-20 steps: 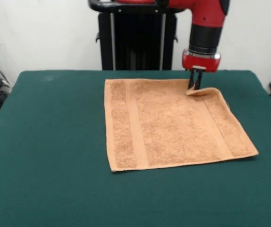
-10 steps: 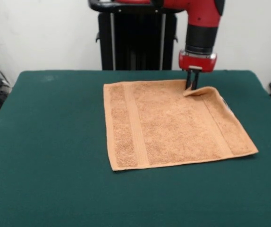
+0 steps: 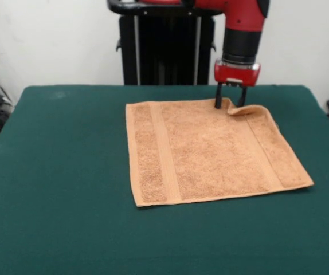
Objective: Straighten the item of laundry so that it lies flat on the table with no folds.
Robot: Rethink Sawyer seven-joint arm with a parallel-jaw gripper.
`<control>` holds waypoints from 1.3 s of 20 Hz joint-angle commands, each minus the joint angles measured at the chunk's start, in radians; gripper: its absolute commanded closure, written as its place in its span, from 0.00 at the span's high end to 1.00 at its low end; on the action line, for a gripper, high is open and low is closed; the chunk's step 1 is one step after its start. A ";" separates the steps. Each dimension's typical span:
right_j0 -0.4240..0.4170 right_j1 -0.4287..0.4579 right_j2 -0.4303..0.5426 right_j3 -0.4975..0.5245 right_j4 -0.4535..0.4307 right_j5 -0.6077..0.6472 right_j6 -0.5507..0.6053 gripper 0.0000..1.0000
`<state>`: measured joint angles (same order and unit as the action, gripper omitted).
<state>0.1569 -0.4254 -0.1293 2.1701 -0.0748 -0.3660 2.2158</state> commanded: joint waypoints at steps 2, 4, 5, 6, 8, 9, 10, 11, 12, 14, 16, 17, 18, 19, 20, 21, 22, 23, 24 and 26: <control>0.019 0.092 0.028 -0.022 0.073 0.011 0.172 1.00; 0.011 0.097 0.027 -0.027 0.067 0.009 0.168 1.00; 0.003 0.098 0.028 -0.028 0.061 0.009 0.166 1.00; -0.003 0.099 0.030 -0.029 0.056 0.008 0.165 1.00; -0.008 0.098 0.031 -0.027 0.052 0.005 0.165 1.00; -0.008 0.099 0.034 -0.024 0.050 0.002 0.167 1.00; -0.014 0.095 0.038 -0.021 0.046 0.005 0.166 1.00; -0.013 0.089 0.039 -0.015 0.044 0.006 0.167 1.00; -0.013 0.079 0.039 -0.009 0.043 0.013 0.165 1.00; -0.015 0.016 0.043 0.027 0.040 0.056 0.163 1.00; -0.029 -0.098 0.053 0.077 0.034 0.141 0.151 1.00; -0.031 -0.152 0.058 0.101 0.035 0.182 0.146 1.00; -0.037 -0.182 0.064 0.111 0.034 0.206 0.142 1.00; -0.046 -0.231 0.072 0.121 0.036 0.253 0.133 1.00; -0.050 -0.261 0.075 0.127 0.038 0.282 0.128 1.00; -0.046 -0.278 0.077 0.133 0.041 0.297 0.128 1.00; -0.046 -0.311 0.080 0.140 0.045 0.330 0.125 1.00; -0.045 -0.325 0.081 0.140 0.048 0.347 0.125 1.00; -0.045 -0.353 0.085 0.144 0.052 0.378 0.124 1.00; -0.052 -0.375 0.089 0.130 0.054 0.419 0.118 1.00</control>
<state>0.1201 -0.6702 -0.1295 2.2888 -0.0756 -0.1356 2.2158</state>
